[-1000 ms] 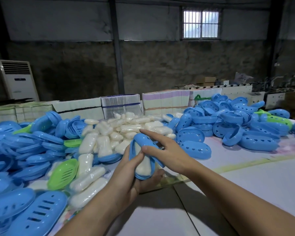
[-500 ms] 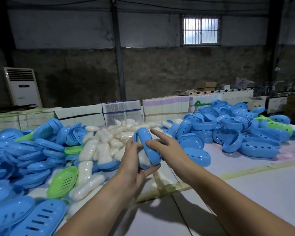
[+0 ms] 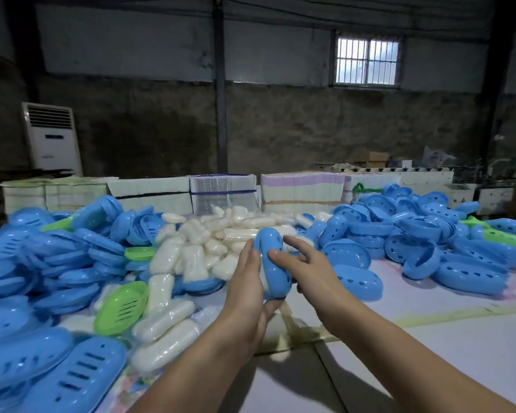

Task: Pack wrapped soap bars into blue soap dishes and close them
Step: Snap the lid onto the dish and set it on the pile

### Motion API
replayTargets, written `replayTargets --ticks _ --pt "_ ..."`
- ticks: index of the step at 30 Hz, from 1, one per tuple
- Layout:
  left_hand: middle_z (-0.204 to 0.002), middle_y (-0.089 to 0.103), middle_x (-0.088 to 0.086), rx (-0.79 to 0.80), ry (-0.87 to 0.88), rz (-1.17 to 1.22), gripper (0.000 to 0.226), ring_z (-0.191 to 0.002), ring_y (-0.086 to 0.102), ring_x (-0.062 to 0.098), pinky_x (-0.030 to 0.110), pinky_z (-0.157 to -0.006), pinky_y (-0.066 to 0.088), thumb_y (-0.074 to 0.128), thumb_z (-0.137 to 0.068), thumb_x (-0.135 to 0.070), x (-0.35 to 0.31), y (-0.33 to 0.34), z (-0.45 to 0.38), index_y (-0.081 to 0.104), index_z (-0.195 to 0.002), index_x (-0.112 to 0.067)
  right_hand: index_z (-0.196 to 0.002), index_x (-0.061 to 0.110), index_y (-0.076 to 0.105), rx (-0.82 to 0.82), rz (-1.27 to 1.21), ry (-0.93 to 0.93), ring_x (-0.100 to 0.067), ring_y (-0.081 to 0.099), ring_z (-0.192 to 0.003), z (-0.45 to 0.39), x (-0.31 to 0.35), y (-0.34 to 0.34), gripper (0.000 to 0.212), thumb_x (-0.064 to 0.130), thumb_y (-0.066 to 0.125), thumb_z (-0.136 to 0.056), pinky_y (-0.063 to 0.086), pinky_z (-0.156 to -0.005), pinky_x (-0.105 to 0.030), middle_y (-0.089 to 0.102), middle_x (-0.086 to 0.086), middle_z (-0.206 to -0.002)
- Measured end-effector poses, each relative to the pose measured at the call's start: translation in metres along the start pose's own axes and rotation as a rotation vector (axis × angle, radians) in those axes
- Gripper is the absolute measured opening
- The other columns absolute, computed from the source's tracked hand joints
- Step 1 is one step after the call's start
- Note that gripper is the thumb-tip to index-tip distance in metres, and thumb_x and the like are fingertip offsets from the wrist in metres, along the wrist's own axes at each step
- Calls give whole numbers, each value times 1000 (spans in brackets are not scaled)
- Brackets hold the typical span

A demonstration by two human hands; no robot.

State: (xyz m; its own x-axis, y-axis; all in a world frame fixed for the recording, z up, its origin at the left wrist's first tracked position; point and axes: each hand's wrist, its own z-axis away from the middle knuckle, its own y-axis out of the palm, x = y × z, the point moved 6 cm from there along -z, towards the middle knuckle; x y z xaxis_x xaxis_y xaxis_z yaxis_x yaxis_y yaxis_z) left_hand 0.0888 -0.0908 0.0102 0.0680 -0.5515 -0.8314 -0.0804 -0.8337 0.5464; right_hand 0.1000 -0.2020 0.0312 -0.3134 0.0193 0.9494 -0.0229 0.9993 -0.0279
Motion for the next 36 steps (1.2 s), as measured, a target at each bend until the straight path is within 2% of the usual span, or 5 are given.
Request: replayTargets --ticks 6,12,18,31,36 --pt "-100 79 0 -49 78 5 24 -91 76 17 32 -67 61 42 -106 -38 2 -2 -1 64 -116 -35 -131 35 54 -30 -5 -18 4 68 -72 4 3 3 50 39 73 -85 45 -50 -7 70 0 -93" --pt "-128 66 -12 -79 194 -96 30 -116 66 13 43 -104 51 38 -108 -36 -3 -1 3 54 -113 -61 -134 38 52 6 -15 -6 1 68 -75 7 7 7 53 42 71 -86 45 -54 -9 70 1 -108" --pt "-120 72 -5 32 138 102 34 -105 73 17 36 -91 56 39 -108 -26 -2 5 3 48 -136 -42 -133 41 52 15 17 -104 7 66 -83 8 12 8 55 37 74 -83 48 -62 -7 65 4 -103" --pt "-104 78 -4 70 190 89 33 -103 73 24 39 -89 56 42 -106 -25 -4 5 2 54 -127 -48 -131 43 55 74 56 -129 -1 69 -88 5 13 2 56 35 79 -80 52 -66 -12 67 4 -105" --pt "-109 76 -6 68 264 -64 36 -102 74 19 28 -73 60 44 -106 -27 -8 3 3 56 -123 -56 -132 43 54 139 5 -97 -13 71 -98 1 11 2 56 34 78 -82 53 -73 -21 70 -1 -112"
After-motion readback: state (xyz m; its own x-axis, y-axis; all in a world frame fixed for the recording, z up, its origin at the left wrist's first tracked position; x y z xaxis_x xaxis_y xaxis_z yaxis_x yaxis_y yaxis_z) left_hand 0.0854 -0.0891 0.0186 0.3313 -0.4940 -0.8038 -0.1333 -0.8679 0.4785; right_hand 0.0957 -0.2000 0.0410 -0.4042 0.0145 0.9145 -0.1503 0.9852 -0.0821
